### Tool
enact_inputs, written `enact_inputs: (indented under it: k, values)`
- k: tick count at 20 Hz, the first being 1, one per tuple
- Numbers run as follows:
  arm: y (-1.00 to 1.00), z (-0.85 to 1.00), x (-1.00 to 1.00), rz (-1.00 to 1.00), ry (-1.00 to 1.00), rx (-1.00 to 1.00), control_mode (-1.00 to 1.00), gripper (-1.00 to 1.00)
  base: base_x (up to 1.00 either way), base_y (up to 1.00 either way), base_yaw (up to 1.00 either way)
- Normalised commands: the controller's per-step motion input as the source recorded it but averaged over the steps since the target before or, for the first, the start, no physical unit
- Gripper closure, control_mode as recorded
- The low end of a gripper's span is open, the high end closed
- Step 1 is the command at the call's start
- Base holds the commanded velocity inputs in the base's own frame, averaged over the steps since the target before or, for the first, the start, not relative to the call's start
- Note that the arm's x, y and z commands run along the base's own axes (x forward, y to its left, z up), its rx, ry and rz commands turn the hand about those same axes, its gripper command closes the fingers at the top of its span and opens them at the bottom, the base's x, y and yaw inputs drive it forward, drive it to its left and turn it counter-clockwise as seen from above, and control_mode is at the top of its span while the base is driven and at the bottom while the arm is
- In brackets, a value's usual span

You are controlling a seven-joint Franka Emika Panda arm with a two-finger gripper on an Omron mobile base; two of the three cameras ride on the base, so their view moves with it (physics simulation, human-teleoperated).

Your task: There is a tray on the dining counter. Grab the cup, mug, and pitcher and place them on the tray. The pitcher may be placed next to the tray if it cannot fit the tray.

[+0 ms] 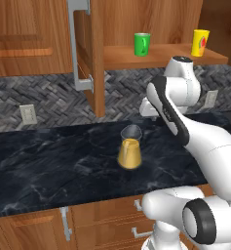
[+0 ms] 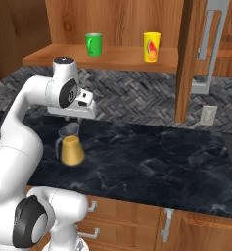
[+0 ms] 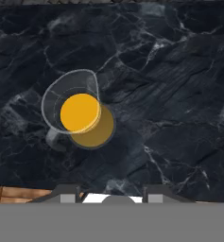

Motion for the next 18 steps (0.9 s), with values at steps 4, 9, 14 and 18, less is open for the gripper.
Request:
enact_inputs:
  k: [4,9,14,18]
  values:
    - [-0.05,0.00,-0.13,-0.02,0.00,0.00,-1.00,-1.00,0.00,0.00,0.00]
    - [-0.20,0.02,-0.12,-0.08,0.00,0.00,-1.00,-1.00,0.00,0.00,0.00]
    - [-0.35,0.07,-0.11,-0.07,0.00,0.00,-1.00,-1.00,0.00,0.00,0.00]
    - [-0.38,0.12,-0.60,-0.22,-0.01,0.00,-1.00,-1.00,0.00,0.00,0.00]
